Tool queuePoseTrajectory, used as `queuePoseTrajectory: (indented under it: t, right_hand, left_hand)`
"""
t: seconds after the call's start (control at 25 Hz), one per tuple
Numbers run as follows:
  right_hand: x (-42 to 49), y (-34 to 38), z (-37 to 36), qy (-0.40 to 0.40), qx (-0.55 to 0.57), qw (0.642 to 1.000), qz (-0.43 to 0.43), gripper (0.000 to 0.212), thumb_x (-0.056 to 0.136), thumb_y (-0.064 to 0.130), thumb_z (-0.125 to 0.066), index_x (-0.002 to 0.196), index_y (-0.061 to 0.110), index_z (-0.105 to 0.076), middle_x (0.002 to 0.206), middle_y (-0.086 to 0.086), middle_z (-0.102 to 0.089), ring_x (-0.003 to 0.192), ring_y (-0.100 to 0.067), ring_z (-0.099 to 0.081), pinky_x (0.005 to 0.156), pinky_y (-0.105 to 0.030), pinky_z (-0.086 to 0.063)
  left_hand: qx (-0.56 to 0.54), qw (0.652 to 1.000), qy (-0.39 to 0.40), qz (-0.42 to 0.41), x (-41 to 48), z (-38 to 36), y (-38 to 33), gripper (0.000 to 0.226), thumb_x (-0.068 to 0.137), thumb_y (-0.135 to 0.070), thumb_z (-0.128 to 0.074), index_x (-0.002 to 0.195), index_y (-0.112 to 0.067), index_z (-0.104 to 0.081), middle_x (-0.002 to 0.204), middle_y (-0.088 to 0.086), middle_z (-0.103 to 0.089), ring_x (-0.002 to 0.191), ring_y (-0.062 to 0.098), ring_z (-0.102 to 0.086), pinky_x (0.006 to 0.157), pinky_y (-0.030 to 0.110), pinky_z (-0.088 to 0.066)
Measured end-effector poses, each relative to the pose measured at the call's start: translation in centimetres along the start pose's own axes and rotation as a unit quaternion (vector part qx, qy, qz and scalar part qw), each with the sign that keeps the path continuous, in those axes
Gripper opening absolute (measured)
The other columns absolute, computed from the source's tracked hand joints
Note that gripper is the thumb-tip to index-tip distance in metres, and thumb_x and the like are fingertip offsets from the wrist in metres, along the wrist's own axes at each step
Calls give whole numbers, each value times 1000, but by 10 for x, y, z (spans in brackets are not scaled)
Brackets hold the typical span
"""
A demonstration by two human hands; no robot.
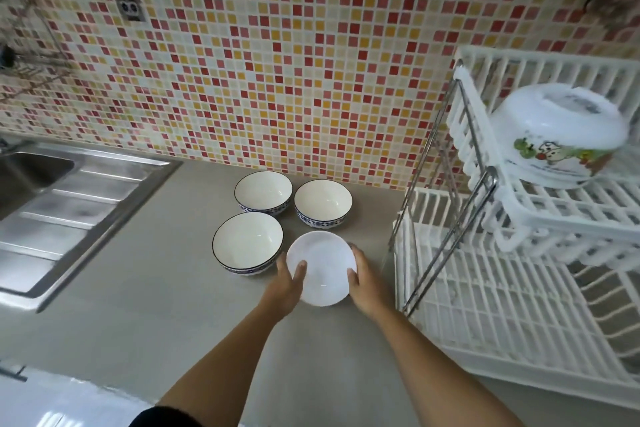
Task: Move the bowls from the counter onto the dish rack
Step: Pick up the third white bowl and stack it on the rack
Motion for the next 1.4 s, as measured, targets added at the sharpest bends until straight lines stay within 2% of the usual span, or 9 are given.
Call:
queuePoseTrajectory:
  t: [0.24, 0.4, 0.52, 0.64, 0.76, 0.88, 1.12, 1.24, 1.4]
  right_hand:
    - [-41, 61, 33, -77, 89, 984, 136, 42, 97, 20, -48, 139, 22, -44, 138, 3, -53, 126, -16, -51, 101, -22, -39]
    - [-54, 80, 43, -54, 150, 972, 172, 47, 95, 31, -50, 141, 28, -40, 140, 19, -42, 129, -5, -47, 106, -28, -42]
    - [-75, 120, 67, -66, 173, 959, 215, 46, 95, 35, -44, 140, 29, -39, 142, 29, -31, 131, 17, -26, 109, -12, -27]
    - [-114, 162, 115, -123, 180, 950, 224, 57, 90, 40, -53, 142, 30, -33, 145, 12, -28, 130, 12, -26, 98, 6, -20]
    - [-140, 193, 172, -133, 197, 940, 244, 82, 80, 48, -62, 148, 30, -19, 144, 14, -31, 130, 5, -35, 106, -12, -33]
    - [-157, 205, 225, -95, 210, 941, 250, 101, 68, 59, -65, 149, 37, -8, 146, 17, -33, 135, -3, -37, 113, -35, -34]
    - [-153, 163, 325, -104, 156, 955, 232, 112, 59, 52, -75, 150, 33, -11, 143, 16, -36, 133, -6, -39, 114, -37, -34]
    - [-142, 132, 361, -109, 119, 961, 223, 113, 59, 49, -79, 149, 33, -13, 148, 10, -35, 134, -6, -39, 113, -36, -35]
    - [-122, 88, 402, -117, 26, 976, 180, 116, 64, 39, -83, 151, 28, -8, 156, 7, -23, 139, -9, -26, 111, -31, -24]
  left_hand:
    - [-134, 984, -84, -82, -50, 49, -45, 56, 95, -55, -24, 122, -8, -39, 119, 9, -51, 115, 28, -51, 92, 37, -42]
    - [-227, 971, -46, -53, -51, 72, -59, 66, 86, -72, -16, 129, -26, -37, 134, 6, -49, 121, 30, -50, 98, 40, -41]
    - [-286, 954, 10, -89, -64, 86, -86, 55, 91, -66, -20, 124, -32, -46, 130, 5, -52, 122, 27, -49, 101, 37, -38]
    - [-307, 931, 73, -182, -97, 100, -133, 64, 81, -69, -43, 124, -22, -48, 130, 12, -57, 121, 28, -55, 82, 27, -52]
    - [-296, 899, 93, -309, -130, 107, -190, 111, 49, -78, -68, 135, -16, -35, 134, 12, -55, 121, 26, -58, 91, 34, -54]
    - [-259, 881, 93, -384, -155, 100, -241, 121, 44, -81, -67, 139, -16, -31, 134, 15, -53, 119, 28, -58, 100, 45, -47]
    - [-87, 869, 112, -473, -191, 48, -322, 115, 43, -87, -59, 137, -30, -23, 120, -8, -48, 93, -11, -63, 66, 0, -49]
    - [-35, 876, 93, -472, -189, 13, -356, 97, 62, -57, -70, 142, -26, -24, 127, -2, -44, 102, 4, -57, 66, 5, -52]
    - [91, 876, 47, -471, -177, -34, -384, 93, 67, -42, -80, 141, -21, -28, 126, -5, -46, 114, 16, -51, 94, 30, -49]
Point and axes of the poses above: each hand's wrist, its own x-axis towards the middle knuckle, its own z-axis out of the back of the hand, y = z × x, the point moved 5 cm from there along x, towards the middle knuckle
